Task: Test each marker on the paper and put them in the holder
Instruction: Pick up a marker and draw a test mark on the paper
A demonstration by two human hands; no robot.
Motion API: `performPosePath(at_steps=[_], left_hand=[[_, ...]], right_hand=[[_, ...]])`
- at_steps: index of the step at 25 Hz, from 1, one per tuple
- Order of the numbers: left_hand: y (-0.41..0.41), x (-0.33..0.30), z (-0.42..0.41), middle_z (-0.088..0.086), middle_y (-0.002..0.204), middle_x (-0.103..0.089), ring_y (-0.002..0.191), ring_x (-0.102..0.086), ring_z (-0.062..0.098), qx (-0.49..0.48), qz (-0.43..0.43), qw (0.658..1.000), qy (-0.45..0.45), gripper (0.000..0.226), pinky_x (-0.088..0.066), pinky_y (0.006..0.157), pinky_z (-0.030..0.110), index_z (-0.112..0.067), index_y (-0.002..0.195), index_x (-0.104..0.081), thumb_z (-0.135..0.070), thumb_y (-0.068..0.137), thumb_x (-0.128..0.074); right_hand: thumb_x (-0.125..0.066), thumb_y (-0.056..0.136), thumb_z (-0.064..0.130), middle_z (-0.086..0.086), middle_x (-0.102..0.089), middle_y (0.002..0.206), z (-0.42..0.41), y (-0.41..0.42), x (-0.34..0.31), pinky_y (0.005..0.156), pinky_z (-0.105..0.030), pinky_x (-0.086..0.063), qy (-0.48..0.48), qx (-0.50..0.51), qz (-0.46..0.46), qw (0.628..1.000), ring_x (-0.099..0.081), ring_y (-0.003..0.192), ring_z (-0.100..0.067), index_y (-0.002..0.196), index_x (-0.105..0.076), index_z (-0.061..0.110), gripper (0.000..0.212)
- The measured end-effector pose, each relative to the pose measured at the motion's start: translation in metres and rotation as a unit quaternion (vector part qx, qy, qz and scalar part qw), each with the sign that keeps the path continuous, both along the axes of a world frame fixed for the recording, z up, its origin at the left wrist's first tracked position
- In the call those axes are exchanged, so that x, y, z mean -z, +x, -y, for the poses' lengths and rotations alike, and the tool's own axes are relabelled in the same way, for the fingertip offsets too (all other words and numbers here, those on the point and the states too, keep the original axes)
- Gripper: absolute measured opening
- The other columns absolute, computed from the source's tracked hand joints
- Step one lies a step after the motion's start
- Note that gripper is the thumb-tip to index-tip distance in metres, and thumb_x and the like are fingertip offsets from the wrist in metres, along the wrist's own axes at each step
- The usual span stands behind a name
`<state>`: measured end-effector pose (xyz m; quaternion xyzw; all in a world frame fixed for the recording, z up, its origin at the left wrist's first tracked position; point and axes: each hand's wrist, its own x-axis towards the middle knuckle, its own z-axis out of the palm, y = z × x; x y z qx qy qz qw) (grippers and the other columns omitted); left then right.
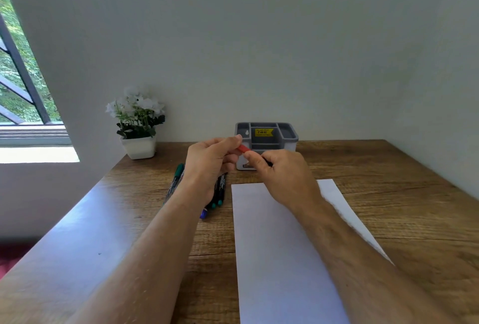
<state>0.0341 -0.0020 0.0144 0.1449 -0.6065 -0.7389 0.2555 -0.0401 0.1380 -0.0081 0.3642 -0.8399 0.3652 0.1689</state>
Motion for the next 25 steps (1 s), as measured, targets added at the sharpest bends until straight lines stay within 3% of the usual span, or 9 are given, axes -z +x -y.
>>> performPosePath(at_steps=[6, 10, 12, 13, 15, 17, 20, 22, 25], left_hand=[[0.004, -0.006, 0.011, 0.02, 0.095, -0.074, 0.078, -0.074, 0.021, 0.006, -0.046, 0.99, 0.136, 0.026, -0.059, 0.061, 0.022, 0.006, 0.107, -0.062, -0.005, 0.085, -0.071], [0.002, -0.004, 0.008, 0.015, 0.09, -0.073, 0.079, -0.072, 0.022, 0.036, -0.064, 0.985, 0.153, 0.023, -0.059, 0.065, 0.027, 0.0, 0.114, -0.056, 0.005, 0.091, -0.054], [0.001, -0.004, 0.007, 0.001, 0.079, -0.064, 0.069, -0.061, 0.015, 0.045, -0.037, 0.998, 0.023, 0.039, -0.055, 0.063, 0.027, -0.014, 0.107, -0.064, 0.012, 0.087, -0.043], [0.001, -0.002, 0.008, -0.005, 0.08, -0.062, 0.069, -0.056, 0.012, 0.037, 0.004, 0.993, -0.115, 0.043, -0.05, 0.061, 0.024, -0.021, 0.098, -0.068, 0.011, 0.085, -0.042], [0.001, 0.003, 0.005, -0.013, 0.091, -0.06, 0.077, -0.055, 0.005, 0.029, 0.093, 0.896, -0.433, 0.03, -0.043, 0.062, 0.019, -0.032, 0.084, -0.068, -0.007, 0.085, -0.052], [-0.001, 0.006, 0.001, -0.019, 0.093, -0.051, 0.082, -0.051, 0.001, 0.065, 0.147, 0.782, -0.603, 0.013, -0.037, 0.065, 0.019, -0.041, 0.093, -0.068, -0.034, 0.082, -0.067], [-0.006, 0.012, -0.004, -0.02, 0.091, -0.05, 0.085, -0.048, 0.001, 0.141, 0.213, 0.722, -0.643, 0.051, -0.038, 0.07, 0.022, -0.043, 0.121, -0.063, -0.057, 0.073, -0.073], [-0.009, 0.014, -0.006, -0.019, 0.092, -0.05, 0.093, -0.048, 0.007, 0.157, 0.238, 0.712, -0.641, 0.057, -0.039, 0.078, 0.028, -0.042, 0.125, -0.061, -0.061, 0.073, -0.072], [-0.009, 0.016, -0.008, -0.025, 0.083, -0.044, 0.085, -0.042, 0.004, 0.148, 0.237, 0.714, -0.642, 0.056, -0.032, 0.069, 0.025, -0.043, 0.123, -0.062, -0.062, 0.072, -0.072]], right_hand=[[-0.046, 0.1, 0.043, 0.02, -0.059, 0.072, -0.01, -0.006, 0.009, 0.055, -0.01, -0.035, -0.073, 0.001, 0.092, 0.993, -0.058, 0.07, 0.0, 0.085, -0.067, 0.024, 0.032], [-0.042, 0.103, 0.034, 0.025, -0.053, 0.055, -0.008, -0.005, 0.009, 0.057, -0.018, -0.034, -0.192, -0.039, 0.165, 0.967, -0.048, 0.061, 0.002, 0.086, -0.07, 0.023, 0.035], [-0.04, 0.104, 0.031, 0.018, -0.051, 0.052, -0.006, -0.004, 0.01, 0.053, -0.02, -0.033, -0.227, -0.051, 0.192, 0.953, -0.042, 0.055, 0.0, 0.089, -0.071, 0.021, 0.036], [-0.039, 0.104, 0.03, 0.013, -0.05, 0.054, -0.005, -0.004, 0.01, 0.051, -0.022, -0.033, -0.241, -0.053, 0.206, 0.947, -0.041, 0.052, -0.003, 0.092, -0.071, 0.02, 0.036], [-0.038, 0.105, 0.028, 0.0, -0.049, 0.058, -0.005, -0.005, 0.011, 0.047, -0.024, -0.034, -0.26, -0.058, 0.231, 0.936, -0.04, 0.049, -0.008, 0.097, -0.071, 0.018, 0.036], [-0.038, 0.105, 0.026, -0.004, -0.05, 0.06, -0.006, -0.005, 0.011, 0.045, -0.025, -0.035, -0.277, -0.058, 0.249, 0.926, -0.042, 0.048, -0.011, 0.102, -0.071, 0.015, 0.034], [-0.043, 0.104, 0.022, -0.003, -0.058, 0.063, -0.008, -0.003, 0.002, 0.041, -0.027, -0.042, -0.306, -0.053, 0.256, 0.915, -0.047, 0.045, -0.013, 0.112, -0.068, 0.012, 0.028], [-0.049, 0.101, 0.015, -0.006, -0.067, 0.072, -0.006, -0.002, -0.01, 0.041, -0.03, -0.05, -0.315, -0.065, 0.259, 0.911, -0.053, 0.044, -0.015, 0.116, -0.062, 0.022, 0.021], [-0.05, 0.098, 0.007, -0.014, -0.069, 0.086, -0.003, -0.002, -0.021, 0.042, -0.037, -0.055, -0.312, -0.092, 0.284, 0.902, -0.058, 0.044, -0.02, 0.107, -0.061, 0.02, 0.019]])
